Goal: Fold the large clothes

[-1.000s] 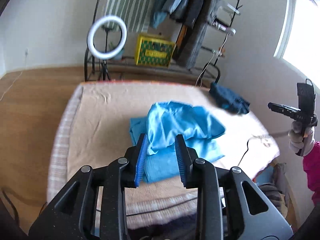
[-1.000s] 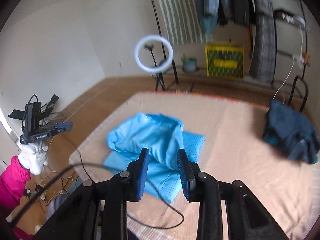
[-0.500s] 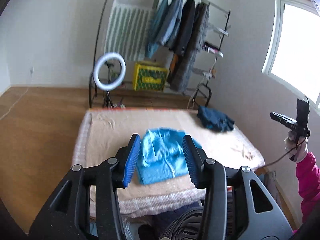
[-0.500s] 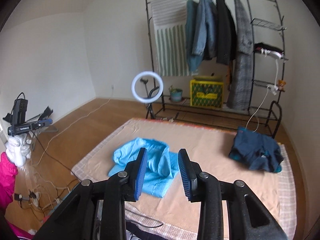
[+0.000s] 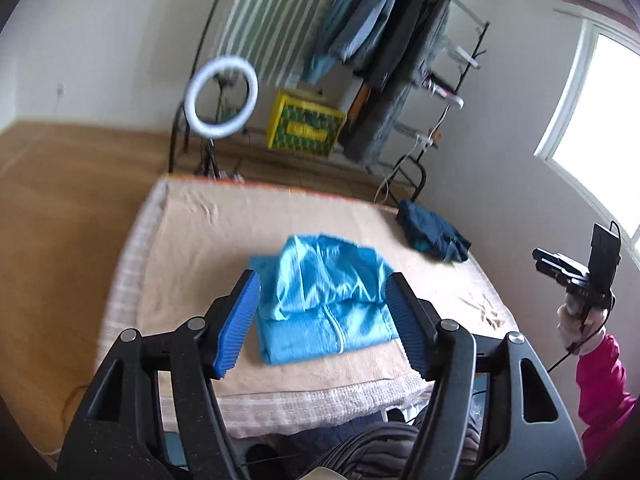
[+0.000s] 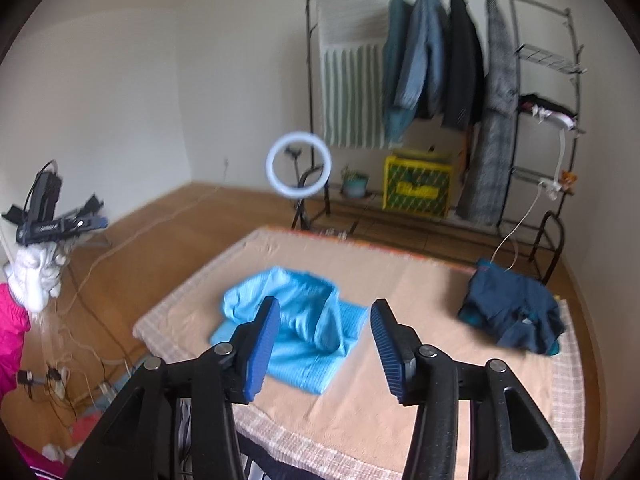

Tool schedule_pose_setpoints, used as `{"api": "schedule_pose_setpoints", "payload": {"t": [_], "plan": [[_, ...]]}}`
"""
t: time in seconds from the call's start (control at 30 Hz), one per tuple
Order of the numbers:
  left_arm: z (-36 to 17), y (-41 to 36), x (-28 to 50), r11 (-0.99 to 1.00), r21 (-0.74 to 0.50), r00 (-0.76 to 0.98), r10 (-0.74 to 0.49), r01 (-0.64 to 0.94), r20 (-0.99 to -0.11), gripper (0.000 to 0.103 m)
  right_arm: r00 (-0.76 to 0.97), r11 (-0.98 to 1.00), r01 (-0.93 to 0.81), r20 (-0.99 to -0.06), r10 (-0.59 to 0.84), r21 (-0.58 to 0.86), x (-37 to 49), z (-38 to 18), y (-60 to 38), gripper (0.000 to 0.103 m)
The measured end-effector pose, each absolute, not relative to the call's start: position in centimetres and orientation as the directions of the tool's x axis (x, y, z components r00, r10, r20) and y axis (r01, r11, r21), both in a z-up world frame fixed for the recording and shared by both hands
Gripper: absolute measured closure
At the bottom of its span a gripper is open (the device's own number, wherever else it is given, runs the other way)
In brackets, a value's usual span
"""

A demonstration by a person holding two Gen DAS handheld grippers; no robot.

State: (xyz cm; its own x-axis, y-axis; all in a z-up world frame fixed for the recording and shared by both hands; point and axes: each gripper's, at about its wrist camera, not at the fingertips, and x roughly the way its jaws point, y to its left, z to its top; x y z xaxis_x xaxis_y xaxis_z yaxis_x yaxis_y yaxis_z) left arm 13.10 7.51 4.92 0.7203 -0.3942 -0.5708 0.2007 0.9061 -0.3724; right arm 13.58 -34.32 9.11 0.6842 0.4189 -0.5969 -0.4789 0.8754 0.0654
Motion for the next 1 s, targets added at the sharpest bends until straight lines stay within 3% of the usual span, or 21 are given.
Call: {"api": "schedule_pose_setpoints", "payload": {"t": [0.2, 0.47, 0.9, 0.97, 1.0], "plan": [[-1.8, 4.7, 21.8, 0.890, -0.428, 0.642, -0.423, 0.160, -0.639, 0.036, 0.600, 0.858, -0.500, -0.670, 0.438, 0.114, 19.5, 2.2, -31.6, 0.041], [-8.8, 0.9, 30.0, 0.938, -0.328, 0.584, -0.328, 0.111, -0.742, 0.036, 0.517, 0.867, -0.466, -0.741, 0.428, 0.175, 27.7, -5.4, -29.6, 0.041], [-14.2, -2.2, 36.7, 0.944, -0.313, 0.489, -0.322, 0.103, -0.810, 0.037, 0.426, 0.896, -0.404, -0.829, 0.362, 0.184, 35.3, -11.6, -26.2, 0.041], [-14.8, -2.2, 37.3, 0.939, -0.331, 0.476, -0.336, 0.096, -0.813, 0.055, 0.402, 0.889, -0.408, -0.834, 0.378, 0.206, 35.7, -12.1, -25.7, 0.042], [-15.2, -2.1, 37.6, 0.938, -0.335, 0.467, -0.338, 0.092, -0.817, 0.072, 0.394, 0.885, -0.413, -0.834, 0.386, 0.215, 35.9, -12.4, -25.4, 0.049]]}}
